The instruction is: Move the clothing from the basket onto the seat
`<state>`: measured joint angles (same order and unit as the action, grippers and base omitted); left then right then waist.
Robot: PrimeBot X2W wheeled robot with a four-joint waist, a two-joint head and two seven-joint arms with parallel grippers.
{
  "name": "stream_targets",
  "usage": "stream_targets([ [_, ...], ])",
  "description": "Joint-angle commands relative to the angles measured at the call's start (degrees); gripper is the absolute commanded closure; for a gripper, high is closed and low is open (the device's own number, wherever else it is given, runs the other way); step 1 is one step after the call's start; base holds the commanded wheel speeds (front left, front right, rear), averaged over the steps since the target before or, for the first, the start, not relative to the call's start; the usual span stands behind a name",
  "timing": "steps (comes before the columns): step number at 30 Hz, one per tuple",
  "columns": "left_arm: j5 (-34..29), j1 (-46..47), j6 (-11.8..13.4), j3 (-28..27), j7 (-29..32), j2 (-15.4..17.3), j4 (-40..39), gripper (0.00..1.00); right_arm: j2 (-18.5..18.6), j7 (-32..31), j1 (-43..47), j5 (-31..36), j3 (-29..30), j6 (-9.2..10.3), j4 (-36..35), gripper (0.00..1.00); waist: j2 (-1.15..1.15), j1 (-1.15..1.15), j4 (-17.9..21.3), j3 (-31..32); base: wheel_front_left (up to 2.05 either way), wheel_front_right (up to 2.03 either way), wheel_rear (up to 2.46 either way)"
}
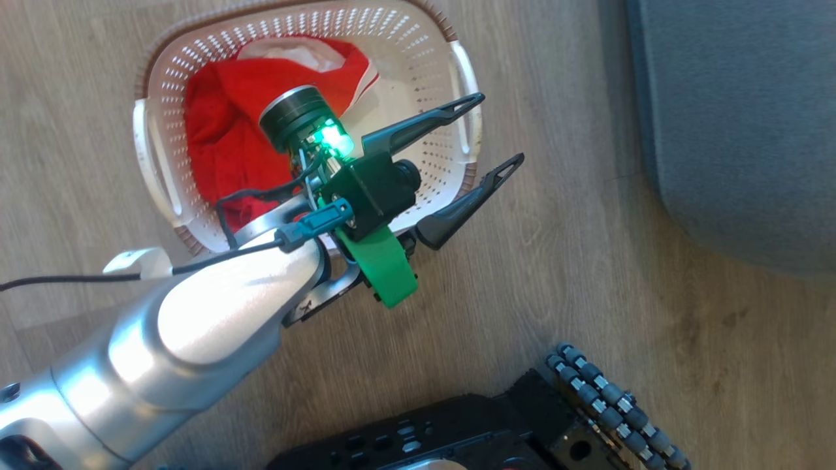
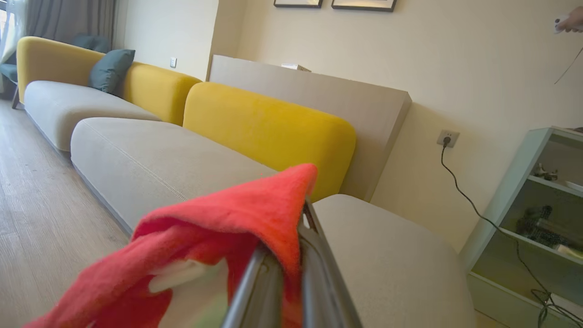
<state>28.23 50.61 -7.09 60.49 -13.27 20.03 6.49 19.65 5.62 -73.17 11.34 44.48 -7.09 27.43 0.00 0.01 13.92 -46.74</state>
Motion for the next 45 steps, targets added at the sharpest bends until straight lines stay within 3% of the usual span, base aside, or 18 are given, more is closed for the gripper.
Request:
stream_targets([
  [1, -0.23, 0.44, -0.03, -1.43, -0.56, 0.75, -2.26, 0.00, 0.34, -0.55, 0.57, 1.93, 2.51, -0.40, -1.77, 1.00, 0.00, -0.01, -0.63, -0.48, 0.00, 0.00, 0.00],
  [12, -0.21, 0.82, -0.06, -2.05, -1.33, -0.34, -1.92, 0.00, -2.71, -1.51, 7.23, 7.32, 12.08, -0.40, 4.54, 1.00, 0.00, -0.01, -1.89, 0.80, 0.00, 0.00, 0.00],
  [13, -0.18, 0.79, -0.07, -2.12, -1.38, -0.45, -1.80, 0.00, -2.60, -1.81, 7.53, 7.38, 12.63, -0.40, 6.04, 0.89, 0.00, -0.01, -1.96, 1.04, 0.00, 0.00, 0.00],
  [15, -0.10, 0.70, -0.09, -2.22, -1.48, -0.72, -1.47, 0.00, -2.01, -1.08, 7.96, 7.00, 12.84, -0.40, 8.83, 0.00, 0.00, -0.01, -2.13, 1.53, 0.00, 0.00, 0.00],
  [25, -0.05, -0.52, -0.20, -3.41, -1.70, -3.00, 0.21, 0.00, 4.16, 6.42, 11.64, 3.49, 7.41, -0.40, 23.06, 0.00, 0.00, -0.01, -3.34, 5.74, 0.00, 0.00, 0.00],
  [32, -0.64, -3.08, -0.32, -5.99, -1.72, -5.58, 1.19, 0.00, 8.15, 9.15, 15.60, -1.87, -2.20, -0.40, 30.41, 0.00, 0.00, -0.01, -4.62, 10.82, 0.00, 0.00, 0.00],
  [45, -1.08, -8.74, -0.38, -10.13, -1.73, -8.95, 3.77, 0.00, 5.65, 9.37, 26.33, -15.56, -23.28, -0.40, 18.15, 0.00, 0.00, -0.01, -8.40, 20.72, 0.00, 0.00, 0.00],
])
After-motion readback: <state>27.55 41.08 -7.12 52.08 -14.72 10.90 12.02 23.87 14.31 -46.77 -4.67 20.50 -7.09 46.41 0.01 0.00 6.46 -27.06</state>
